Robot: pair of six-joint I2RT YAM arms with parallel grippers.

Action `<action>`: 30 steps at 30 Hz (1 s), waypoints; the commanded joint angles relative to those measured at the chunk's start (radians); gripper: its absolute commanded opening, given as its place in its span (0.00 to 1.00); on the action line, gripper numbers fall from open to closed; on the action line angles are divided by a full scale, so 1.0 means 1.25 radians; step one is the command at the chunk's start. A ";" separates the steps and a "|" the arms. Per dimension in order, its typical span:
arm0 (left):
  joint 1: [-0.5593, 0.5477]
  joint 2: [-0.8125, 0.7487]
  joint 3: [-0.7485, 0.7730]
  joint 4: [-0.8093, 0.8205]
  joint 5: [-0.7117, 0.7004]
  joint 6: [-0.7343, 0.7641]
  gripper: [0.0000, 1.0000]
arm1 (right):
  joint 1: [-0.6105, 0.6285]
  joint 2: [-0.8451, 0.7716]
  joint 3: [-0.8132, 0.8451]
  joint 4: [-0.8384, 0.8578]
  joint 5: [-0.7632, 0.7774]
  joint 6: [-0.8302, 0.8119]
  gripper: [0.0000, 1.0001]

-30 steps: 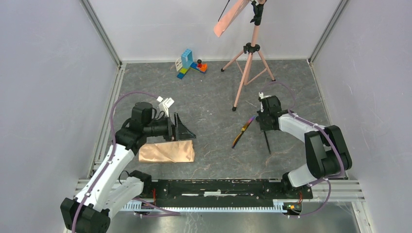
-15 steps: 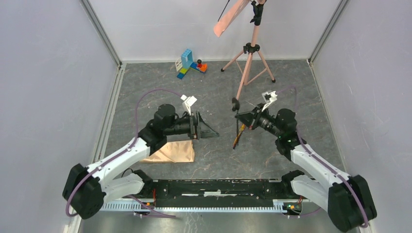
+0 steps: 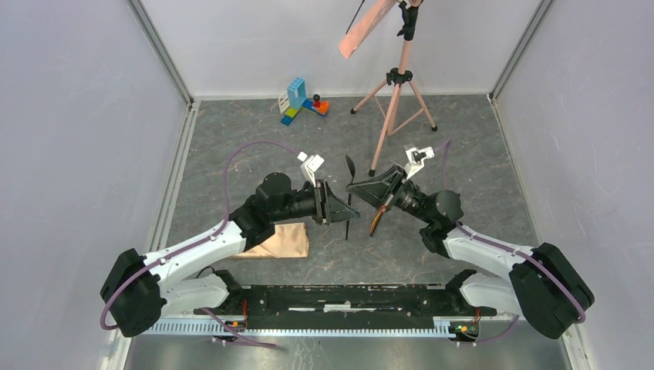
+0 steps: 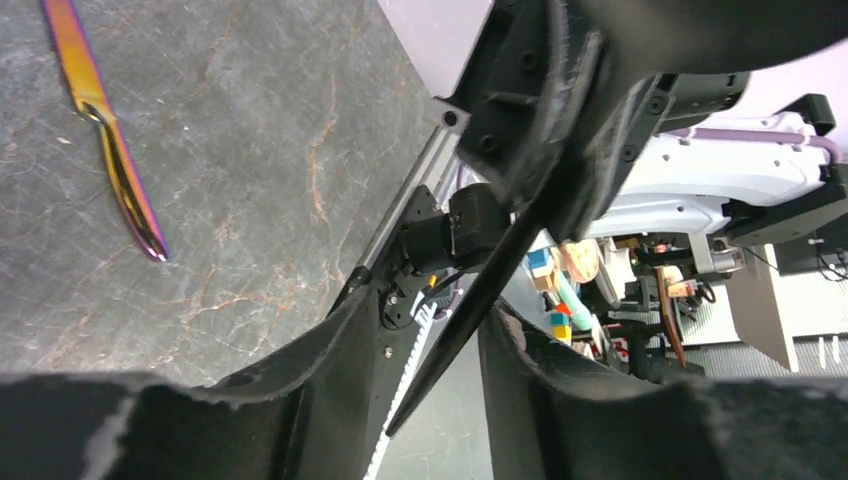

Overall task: Fold the napkin into a case and place the utensils inside
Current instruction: Pass from the right arm to the left, then pass from the left arm to the right

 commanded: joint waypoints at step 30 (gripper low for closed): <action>-0.200 -0.004 0.337 -0.767 -0.617 0.774 0.02 | -0.036 0.132 0.827 -1.476 0.033 -0.510 0.67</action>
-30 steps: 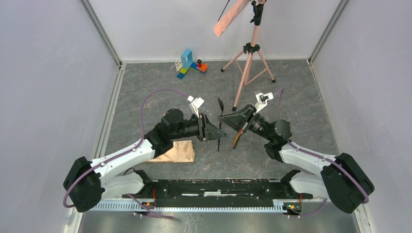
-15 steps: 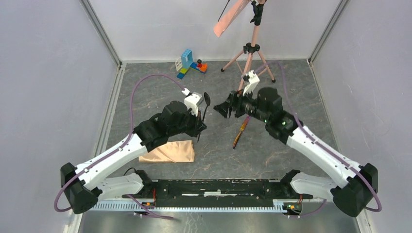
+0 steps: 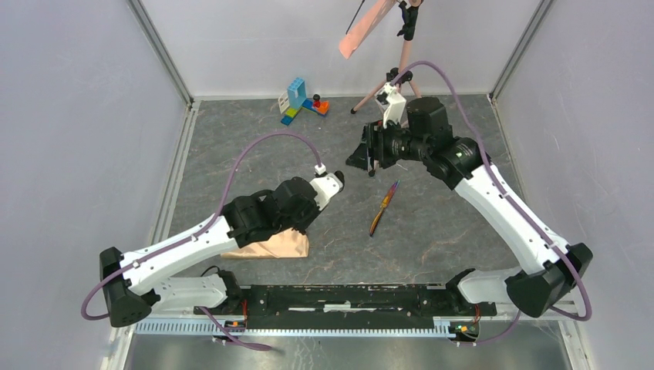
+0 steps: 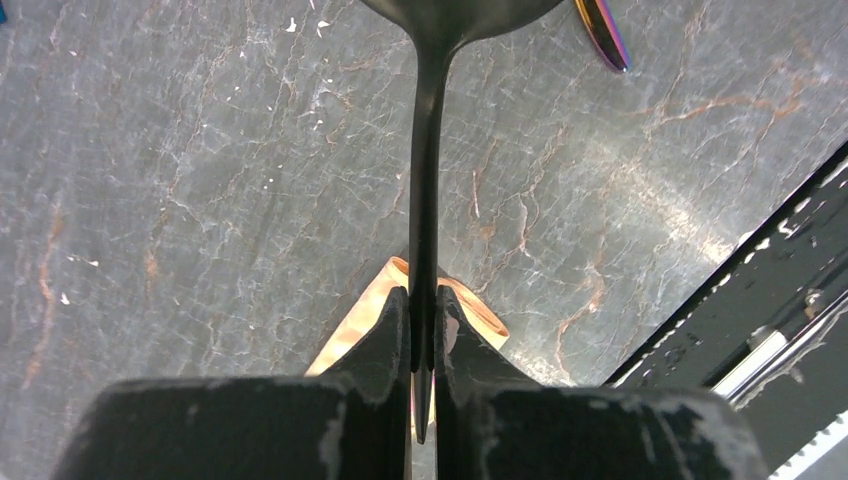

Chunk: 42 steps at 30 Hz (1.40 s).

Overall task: Fold the napkin into a case and place the utensils inside
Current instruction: Pass from the left arm to the right

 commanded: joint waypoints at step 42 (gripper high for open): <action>-0.091 0.110 0.070 -0.062 -0.130 0.120 0.02 | 0.075 0.032 -0.119 -0.112 -0.120 -0.044 0.52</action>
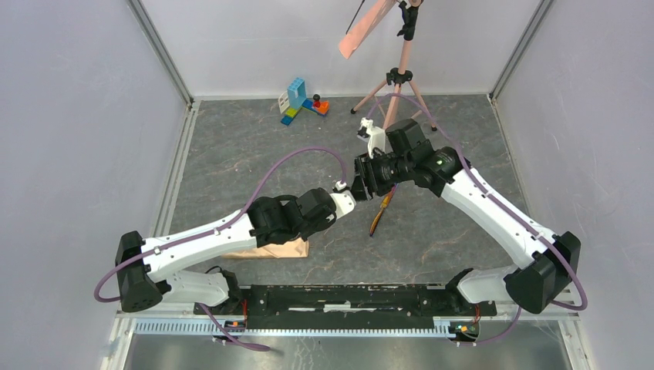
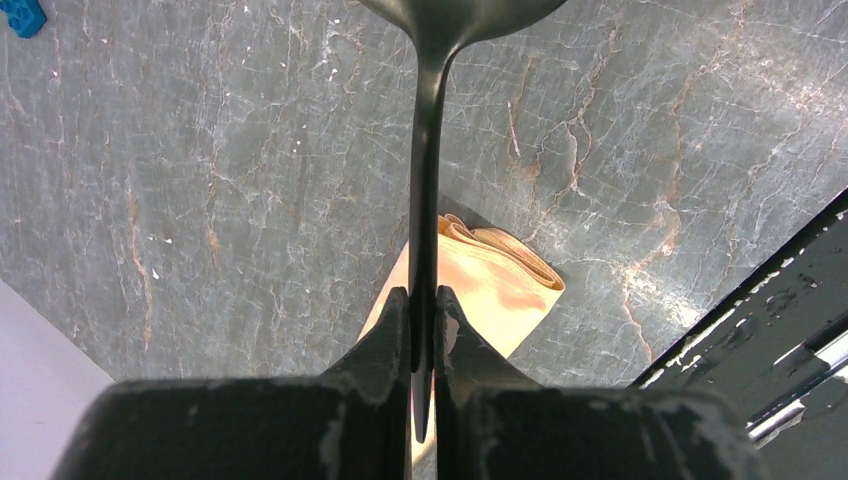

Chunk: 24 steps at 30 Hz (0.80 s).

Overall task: Fold the napkin into a case and place the utensils inside
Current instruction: Pass from the left arm to the right

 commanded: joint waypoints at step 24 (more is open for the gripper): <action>-0.016 0.009 0.031 0.000 -0.041 0.032 0.02 | 0.017 0.070 0.044 -0.010 0.034 0.033 0.39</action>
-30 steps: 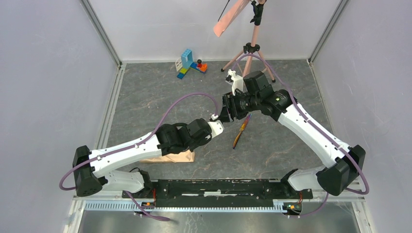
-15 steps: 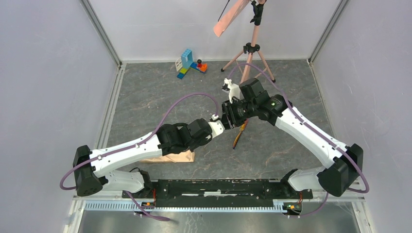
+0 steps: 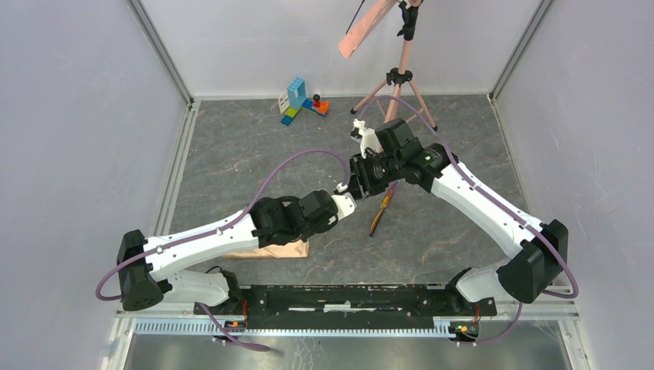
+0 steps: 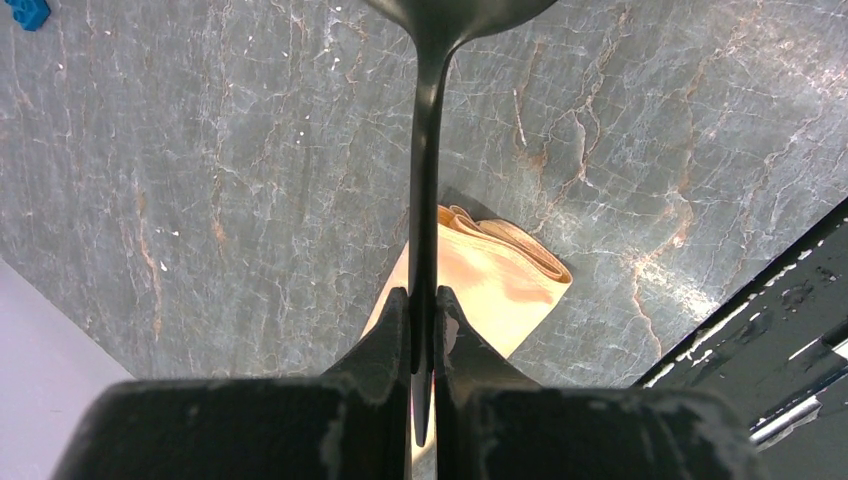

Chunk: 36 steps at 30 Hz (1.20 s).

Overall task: Fold the napkin into a case and place the utensils inside
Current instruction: Pass from the left arm to the right

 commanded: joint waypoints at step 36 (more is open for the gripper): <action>0.397 -0.264 0.058 0.029 0.431 -0.358 0.79 | 0.199 0.093 -0.429 0.647 0.305 0.432 0.00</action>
